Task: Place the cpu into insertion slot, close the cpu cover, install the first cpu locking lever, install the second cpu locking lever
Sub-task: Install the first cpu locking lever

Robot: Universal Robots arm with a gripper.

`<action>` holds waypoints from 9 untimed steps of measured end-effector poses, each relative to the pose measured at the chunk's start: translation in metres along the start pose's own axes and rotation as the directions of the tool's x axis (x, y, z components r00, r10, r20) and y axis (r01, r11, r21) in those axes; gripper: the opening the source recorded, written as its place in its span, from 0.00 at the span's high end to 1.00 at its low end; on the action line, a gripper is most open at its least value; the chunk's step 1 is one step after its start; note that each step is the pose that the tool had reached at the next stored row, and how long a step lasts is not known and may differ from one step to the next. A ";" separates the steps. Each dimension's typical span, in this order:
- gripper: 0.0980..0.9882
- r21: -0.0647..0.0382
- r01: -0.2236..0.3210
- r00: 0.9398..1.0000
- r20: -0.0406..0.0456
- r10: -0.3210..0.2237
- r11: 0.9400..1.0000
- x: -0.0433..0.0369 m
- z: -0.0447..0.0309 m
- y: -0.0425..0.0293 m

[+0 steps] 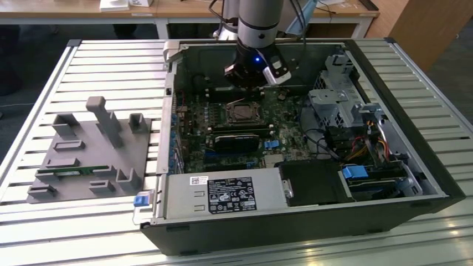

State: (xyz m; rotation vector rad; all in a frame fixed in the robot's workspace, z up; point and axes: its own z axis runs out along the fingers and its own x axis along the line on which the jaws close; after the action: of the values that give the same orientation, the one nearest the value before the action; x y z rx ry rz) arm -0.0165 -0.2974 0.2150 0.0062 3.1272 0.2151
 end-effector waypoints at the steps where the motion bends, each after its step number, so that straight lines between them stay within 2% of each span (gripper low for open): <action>1: 0.99 0.000 0.000 1.000 0.000 0.000 1.000 -0.0004 0.0008 -0.0001; 9: 0.99 0.000 0.000 1.000 -0.001 0.000 1.000 -0.0012 0.0099 -0.0012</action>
State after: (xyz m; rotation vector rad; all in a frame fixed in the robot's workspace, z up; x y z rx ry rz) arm -0.0153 -0.2973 0.2050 0.0062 3.1277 0.2148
